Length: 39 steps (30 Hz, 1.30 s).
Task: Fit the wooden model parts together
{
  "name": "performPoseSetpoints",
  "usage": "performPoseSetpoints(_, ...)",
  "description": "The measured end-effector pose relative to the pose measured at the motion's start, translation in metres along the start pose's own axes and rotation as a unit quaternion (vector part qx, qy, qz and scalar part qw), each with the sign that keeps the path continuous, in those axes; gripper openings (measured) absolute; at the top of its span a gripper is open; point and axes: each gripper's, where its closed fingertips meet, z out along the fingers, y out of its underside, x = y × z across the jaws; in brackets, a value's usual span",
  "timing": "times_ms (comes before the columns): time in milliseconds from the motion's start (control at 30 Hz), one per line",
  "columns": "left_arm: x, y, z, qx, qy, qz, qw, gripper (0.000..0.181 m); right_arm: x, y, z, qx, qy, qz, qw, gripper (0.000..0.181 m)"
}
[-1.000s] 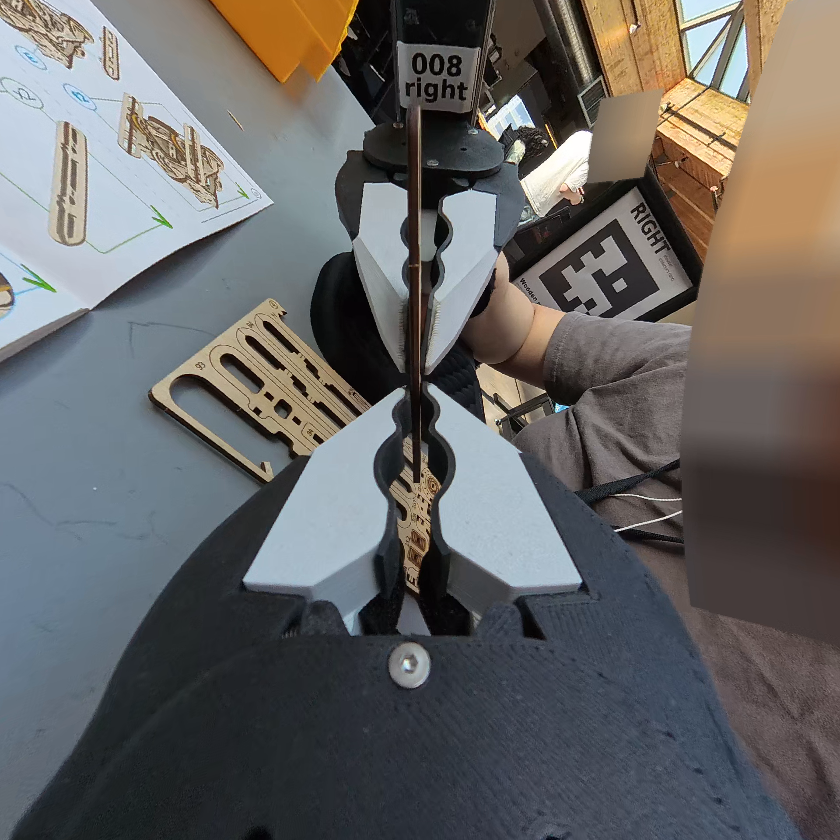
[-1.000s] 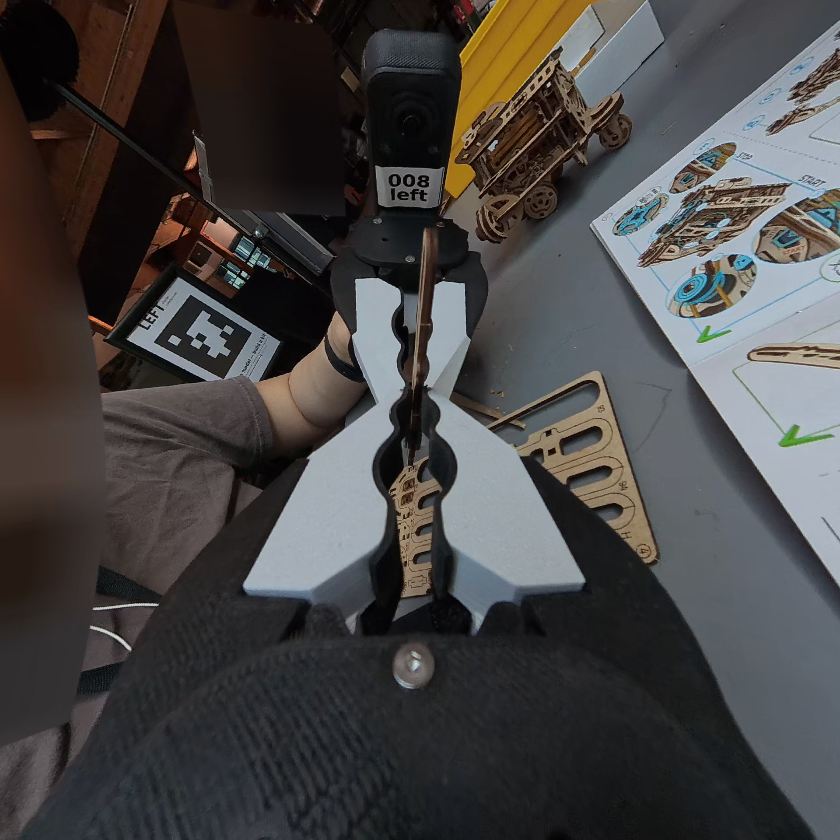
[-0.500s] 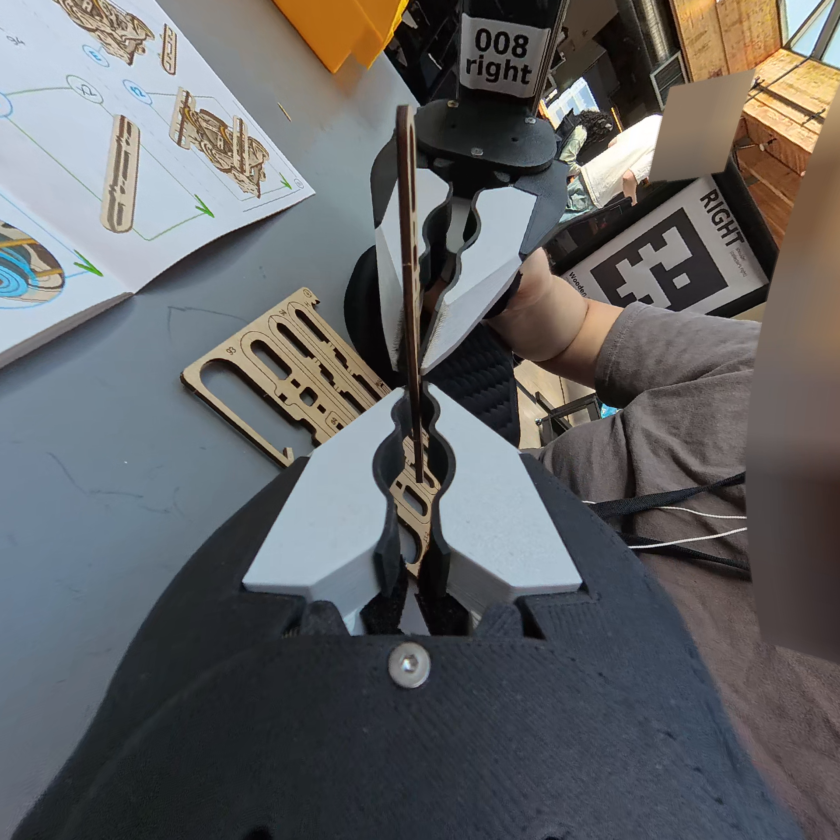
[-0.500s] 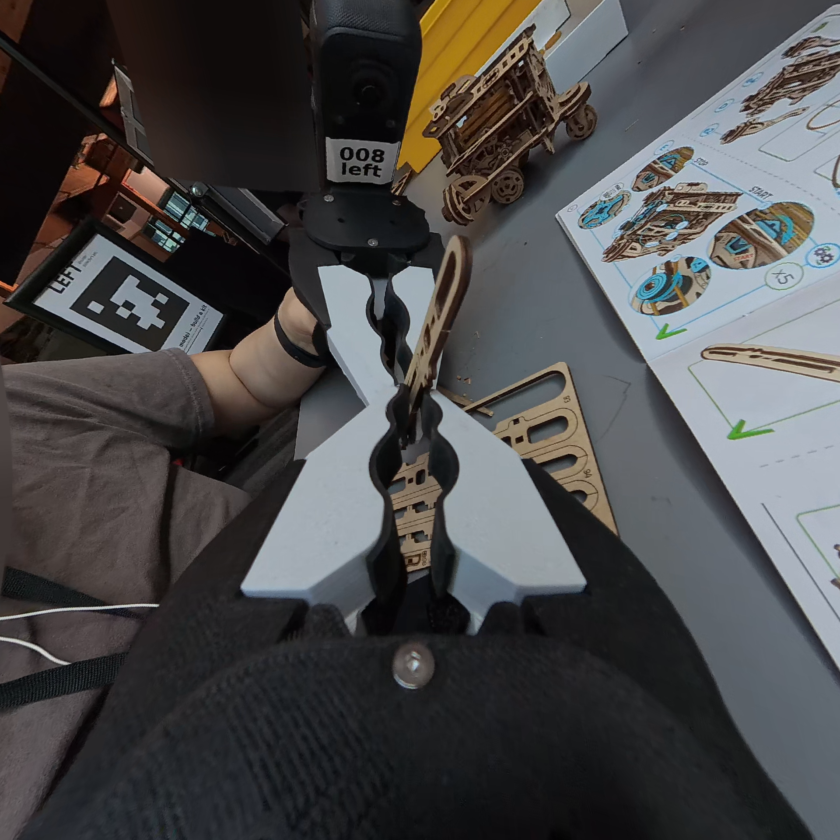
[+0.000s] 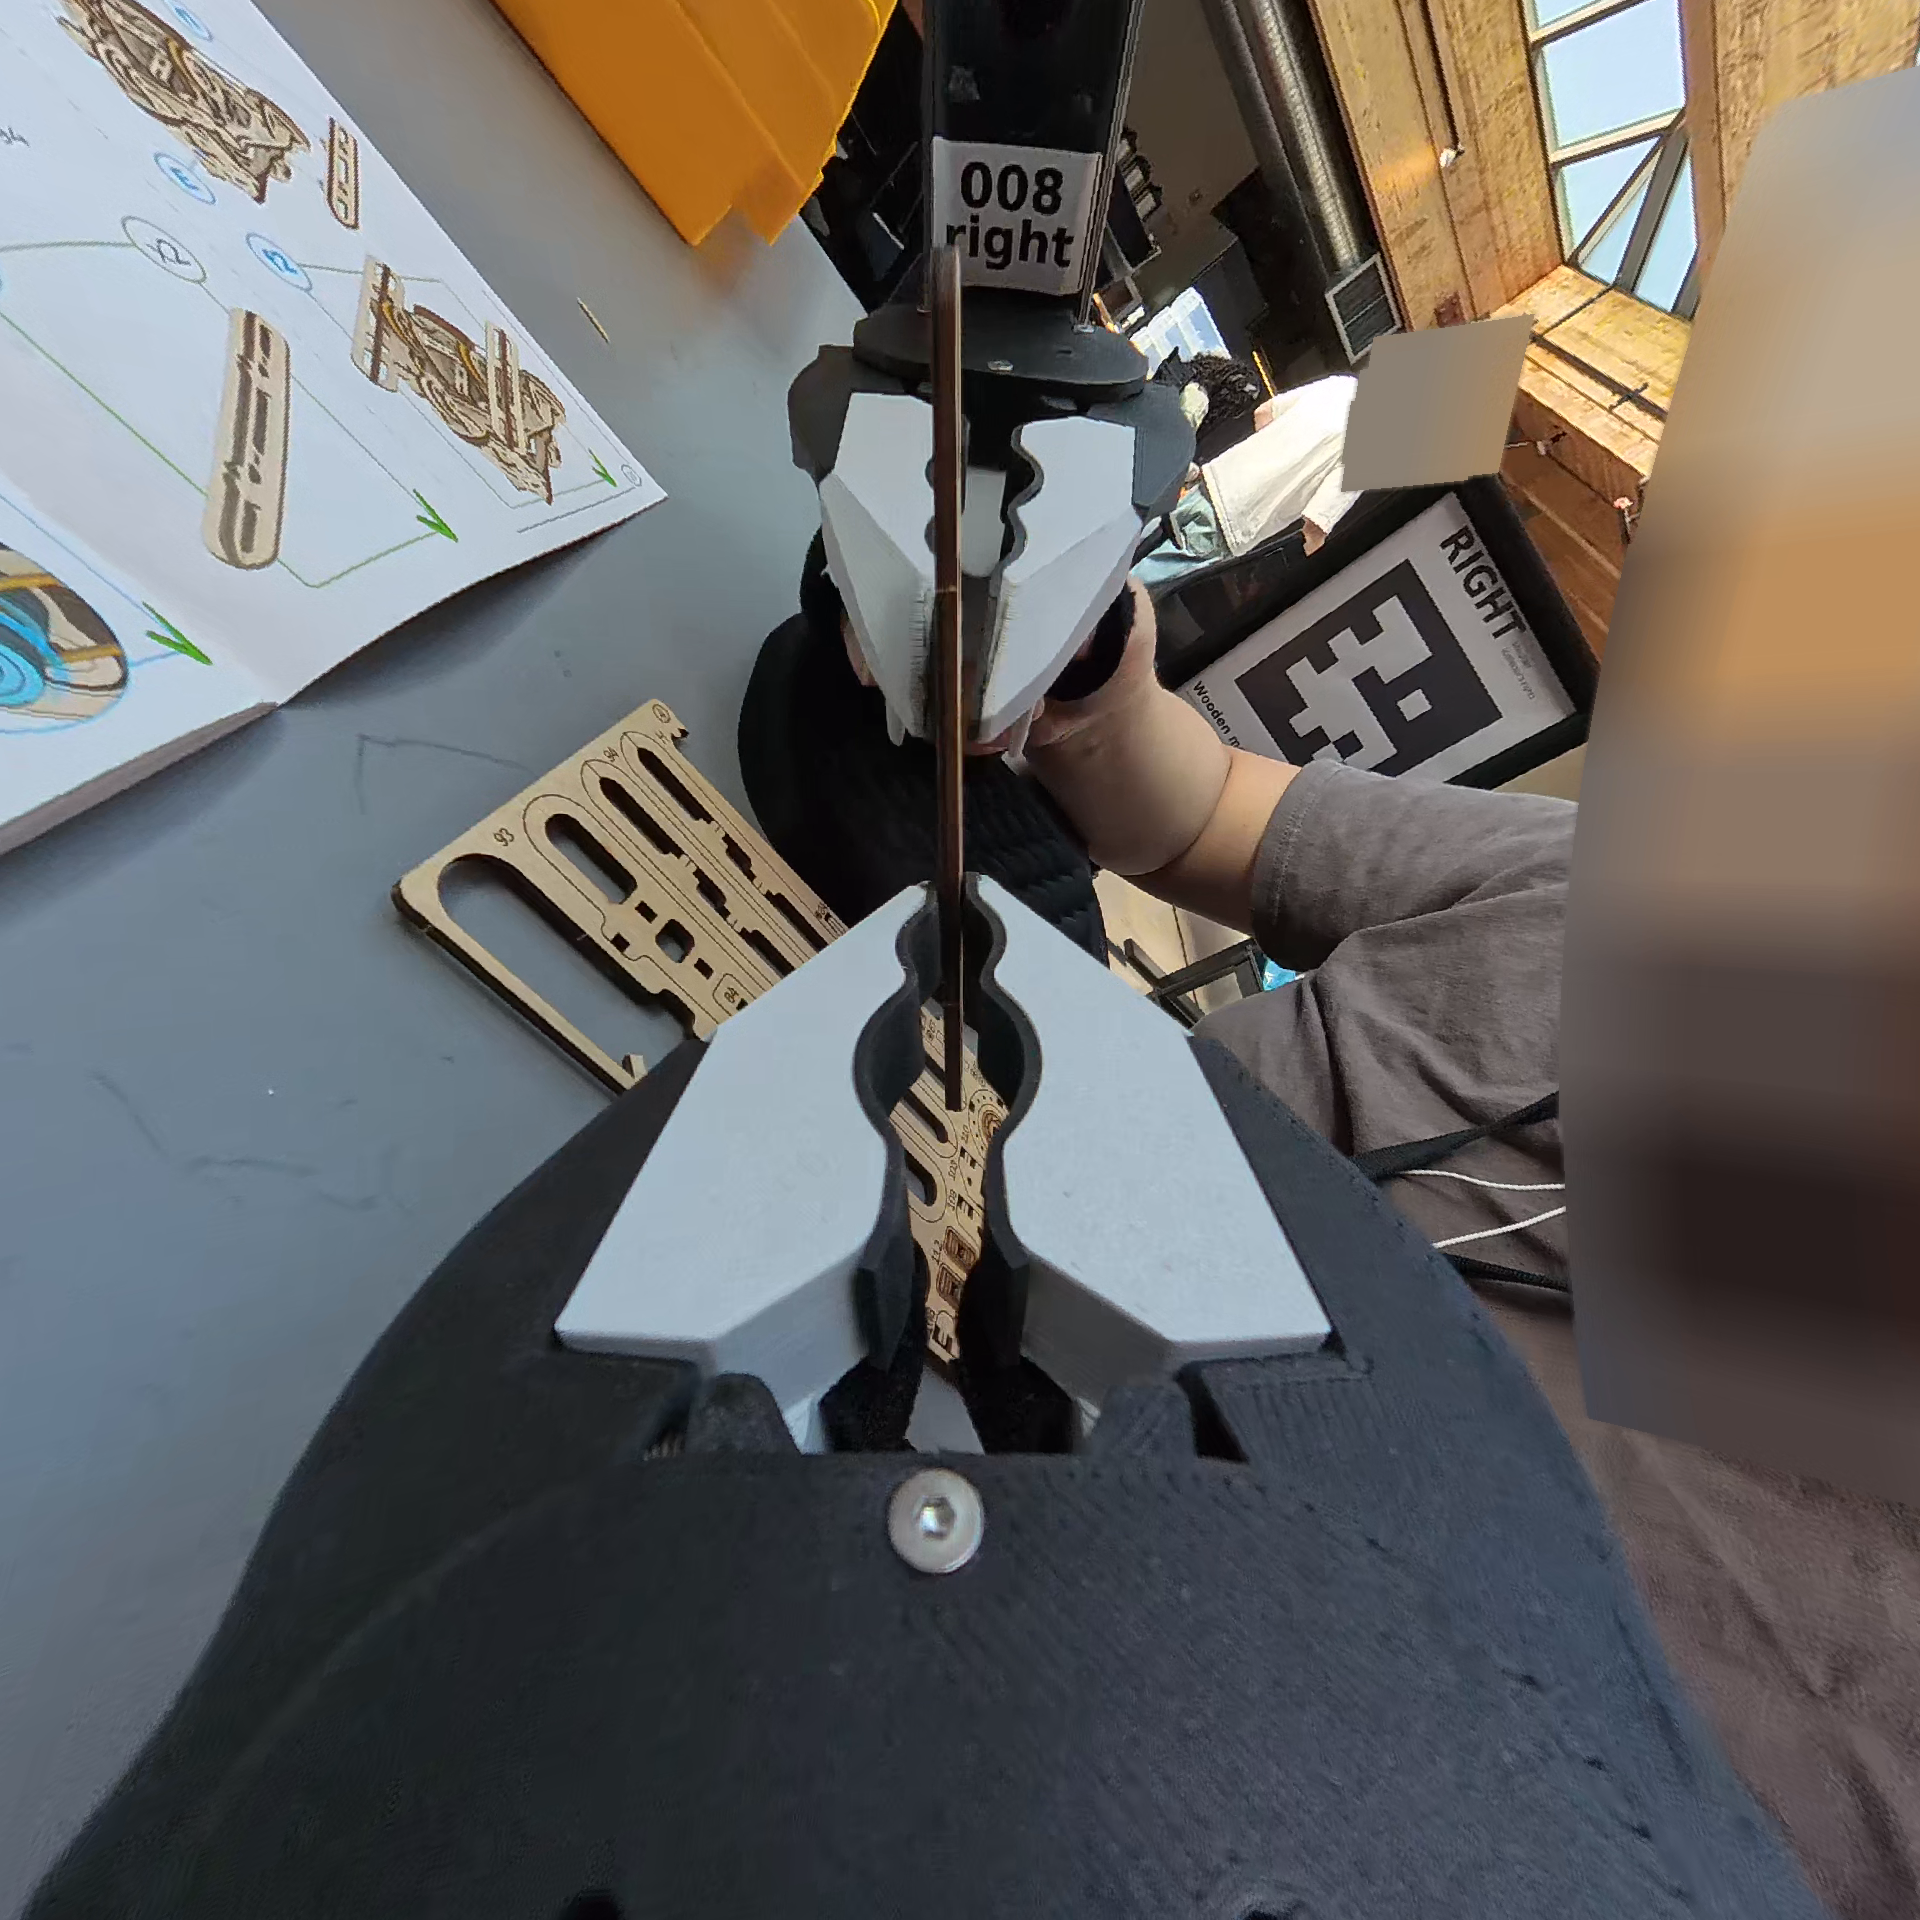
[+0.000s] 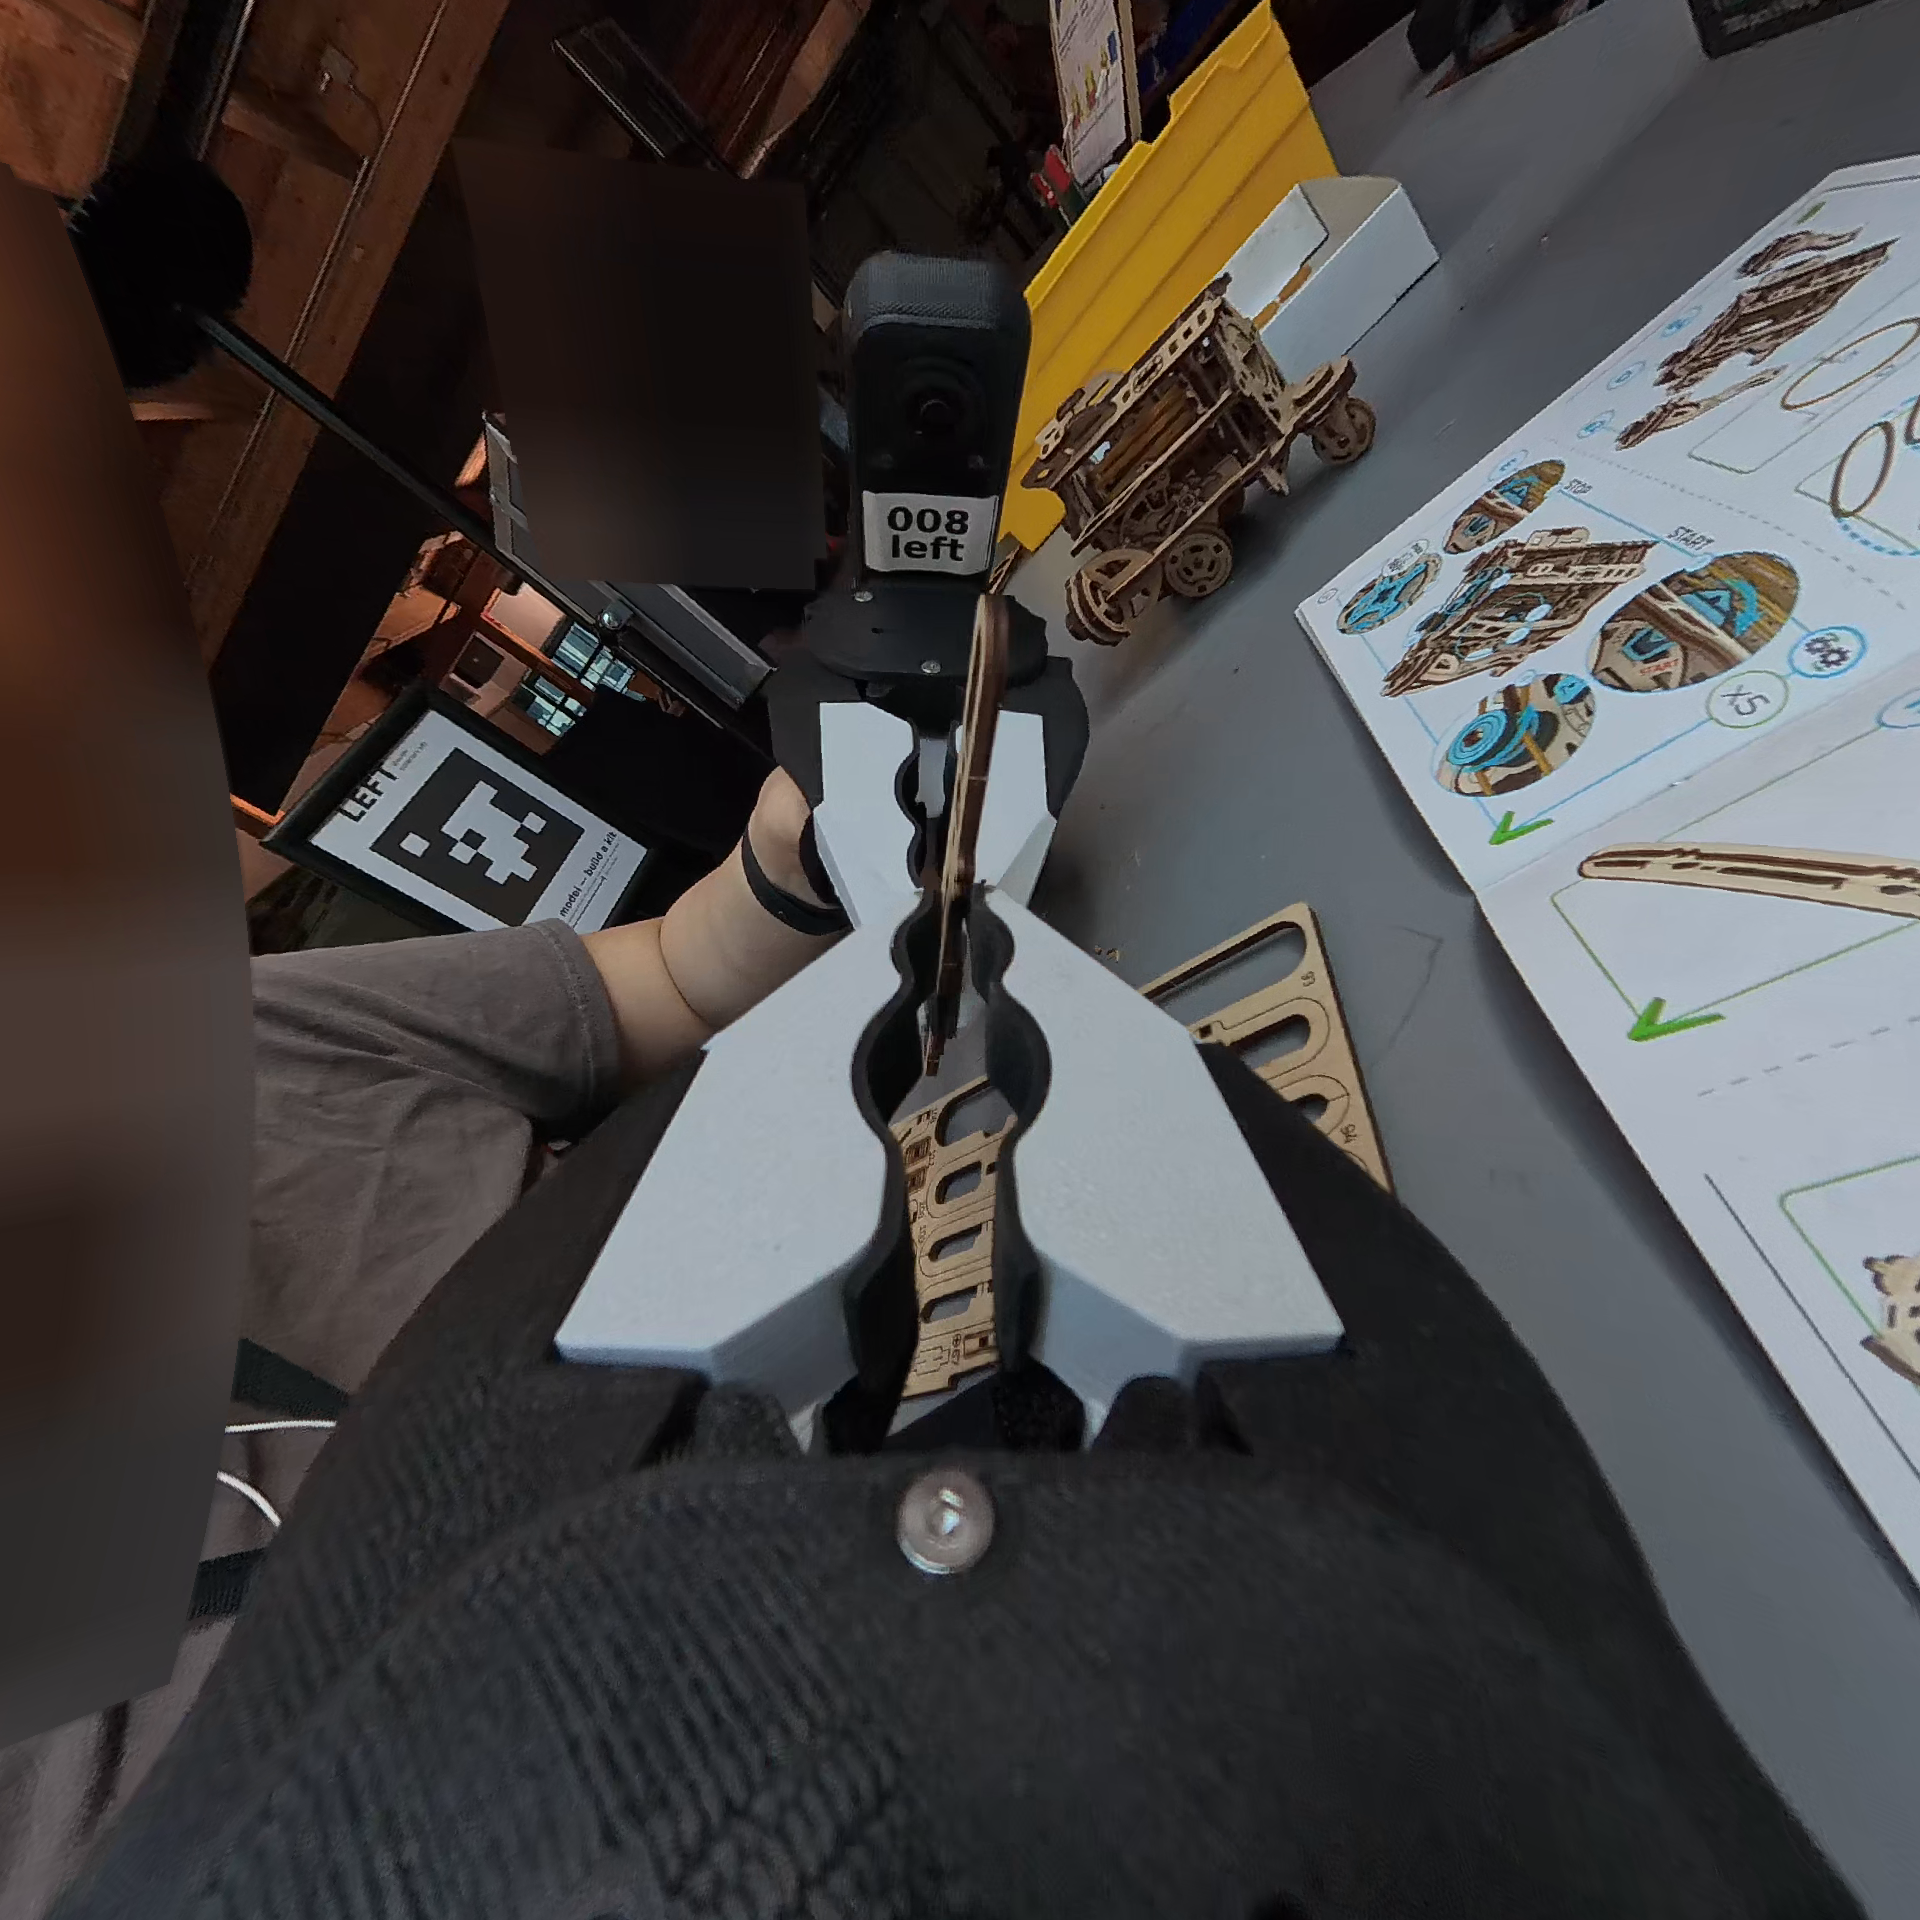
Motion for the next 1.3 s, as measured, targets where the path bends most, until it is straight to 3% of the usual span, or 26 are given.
performPoseSetpoints(167,-0.002,0.003,0.004,-0.005,-0.005,-0.005,1.0,0.0,0.001,0.004,0.002,-0.015,0.006,-0.003,1.0,0.01)
performPoseSetpoints(333,-0.003,0.003,0.005,-0.006,-0.012,-0.001,1.0,0.0,0.004,0.017,0.009,-0.055,0.032,-0.03,0.998,0.004)
performPoseSetpoints(1100,-0.014,0.011,0.005,-0.023,-0.062,-0.001,0.998,0.0,0.014,0.026,0.011,-0.083,0.085,-0.071,0.99,0.004)
performPoseSetpoints(1300,-0.005,0.0,0.005,-0.001,-0.053,0.042,0.998,0.0,0.001,0.008,0.003,-0.022,0.021,-0.038,0.999,0.002)
